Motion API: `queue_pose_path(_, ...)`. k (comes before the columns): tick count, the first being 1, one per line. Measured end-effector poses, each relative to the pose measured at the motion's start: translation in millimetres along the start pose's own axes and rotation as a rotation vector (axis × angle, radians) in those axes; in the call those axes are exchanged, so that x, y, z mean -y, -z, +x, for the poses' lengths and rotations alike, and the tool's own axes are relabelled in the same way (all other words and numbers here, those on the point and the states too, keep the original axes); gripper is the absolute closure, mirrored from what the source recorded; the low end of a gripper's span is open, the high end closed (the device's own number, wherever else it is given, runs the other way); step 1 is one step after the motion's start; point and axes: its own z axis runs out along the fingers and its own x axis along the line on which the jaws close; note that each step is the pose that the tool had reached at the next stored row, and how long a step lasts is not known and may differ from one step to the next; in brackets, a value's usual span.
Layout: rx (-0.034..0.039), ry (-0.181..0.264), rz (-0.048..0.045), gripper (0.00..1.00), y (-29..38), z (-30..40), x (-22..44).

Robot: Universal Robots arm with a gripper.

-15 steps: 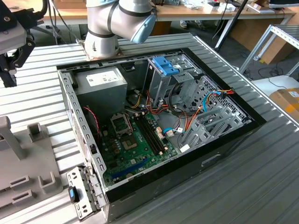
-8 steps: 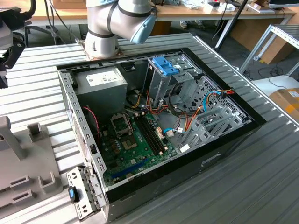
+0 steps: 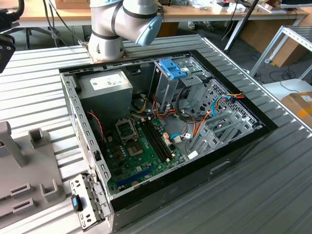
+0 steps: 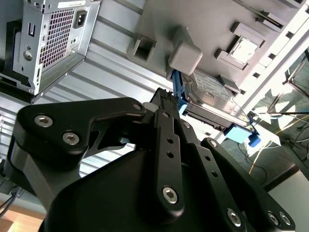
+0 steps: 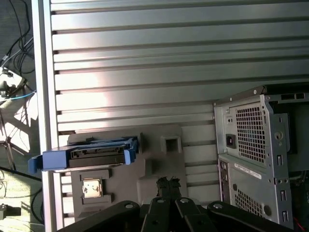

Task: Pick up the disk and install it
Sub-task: 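Reach for the disk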

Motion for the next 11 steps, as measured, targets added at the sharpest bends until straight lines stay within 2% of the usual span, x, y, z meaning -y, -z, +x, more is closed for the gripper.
queue_pose_path(9, 0.0, 0.0, 0.0, 0.89, 0.0, 0.5, 0.0)
queue_pose_path(11, 0.0, 0.0, 0.0, 0.89, 0.1, 2.4, 0.2)
